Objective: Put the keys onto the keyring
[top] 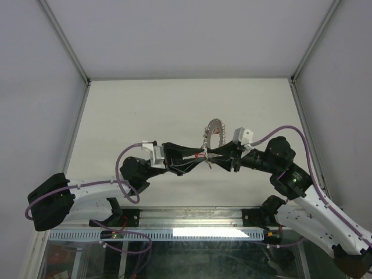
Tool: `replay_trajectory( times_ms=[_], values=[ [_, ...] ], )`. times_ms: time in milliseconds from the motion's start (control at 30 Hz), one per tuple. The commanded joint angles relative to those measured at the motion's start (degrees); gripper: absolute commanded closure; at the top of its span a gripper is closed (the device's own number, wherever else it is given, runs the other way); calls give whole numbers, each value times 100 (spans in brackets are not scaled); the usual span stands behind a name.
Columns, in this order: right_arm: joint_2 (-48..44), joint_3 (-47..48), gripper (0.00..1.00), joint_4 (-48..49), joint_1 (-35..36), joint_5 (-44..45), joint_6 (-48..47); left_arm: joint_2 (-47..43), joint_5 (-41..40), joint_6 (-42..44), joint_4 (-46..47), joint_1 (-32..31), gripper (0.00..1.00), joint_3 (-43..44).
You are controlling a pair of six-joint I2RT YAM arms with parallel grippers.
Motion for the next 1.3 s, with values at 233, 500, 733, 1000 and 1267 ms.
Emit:
replay_trajectory(
  times_ms=[233, 500, 733, 1000, 1267],
  values=[
    [-31, 63, 100, 573, 12, -50, -12, 18, -159, -43, 182, -79, 78, 281],
    [-53, 18, 100, 578, 12, -59, -21, 53, -416, -65, 13, -79, 87, 374],
    [-61, 7, 100, 568, 15, -47, -21, 21, -616, -35, -263, -79, 95, 423],
    [-121, 25, 98, 524, 12, 9, 21, -185, -406, 505, -740, -79, 100, 396],
    [-327, 160, 66, 141, 15, 127, -108, -664, -274, 1573, -1882, -79, 100, 552]
  ],
)
